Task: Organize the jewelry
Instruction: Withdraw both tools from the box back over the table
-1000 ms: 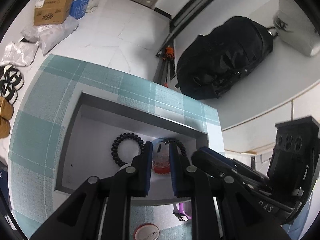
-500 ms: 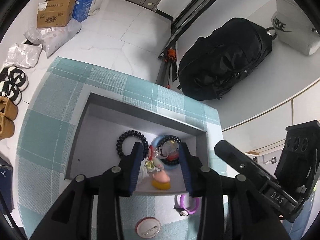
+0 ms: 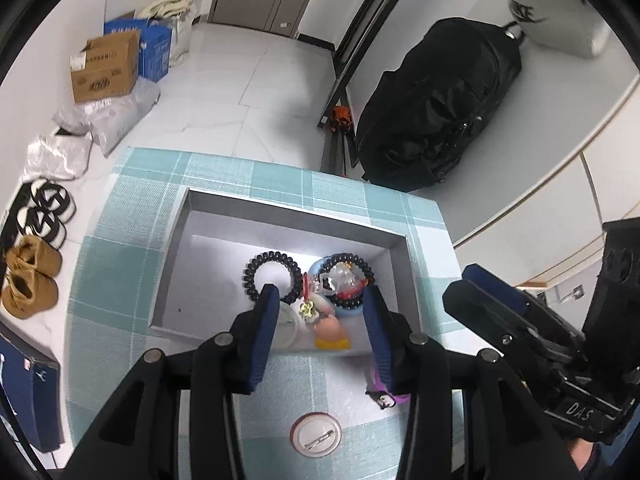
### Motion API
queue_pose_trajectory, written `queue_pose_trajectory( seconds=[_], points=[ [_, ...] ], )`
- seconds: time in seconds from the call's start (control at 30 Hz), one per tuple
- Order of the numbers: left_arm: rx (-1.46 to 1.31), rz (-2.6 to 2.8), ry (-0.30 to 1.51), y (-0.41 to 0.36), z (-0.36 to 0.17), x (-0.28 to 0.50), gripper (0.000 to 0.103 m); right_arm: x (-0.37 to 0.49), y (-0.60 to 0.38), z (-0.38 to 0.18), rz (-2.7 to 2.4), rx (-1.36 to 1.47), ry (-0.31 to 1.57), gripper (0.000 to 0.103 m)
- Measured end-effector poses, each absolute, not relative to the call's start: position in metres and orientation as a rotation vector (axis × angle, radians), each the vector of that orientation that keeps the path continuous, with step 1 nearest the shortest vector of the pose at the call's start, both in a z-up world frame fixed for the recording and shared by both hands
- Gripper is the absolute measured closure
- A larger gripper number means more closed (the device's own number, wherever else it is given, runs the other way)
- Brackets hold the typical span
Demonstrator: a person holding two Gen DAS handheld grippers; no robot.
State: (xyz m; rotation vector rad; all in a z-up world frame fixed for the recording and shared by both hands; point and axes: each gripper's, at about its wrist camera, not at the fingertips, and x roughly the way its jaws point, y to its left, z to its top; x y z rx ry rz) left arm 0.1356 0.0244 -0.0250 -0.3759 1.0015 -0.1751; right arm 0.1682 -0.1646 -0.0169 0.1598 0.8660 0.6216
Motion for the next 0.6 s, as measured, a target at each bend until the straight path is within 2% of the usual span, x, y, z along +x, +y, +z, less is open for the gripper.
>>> queue_pose_trajectory(
  seconds=[0.23,0.4,0.6],
  points=[
    [-0.334,-0.175,0.978,0.018,-0.022,0.117,0.057,0.150,-0.172,-0.019,0.599,0.133,0.859,0.029],
    [-0.273,-0.173,0.949,0.011,-0.019,0.103,0.056,0.142,-0.175,-0.022,0.583,0.097,0.867,0.023],
    [-0.254,-0.157,0.956,0.008,-0.026,0.091,0.056,0.136,-0.178,-0.032,0.559,0.071,0.904,0.023]
  ],
)
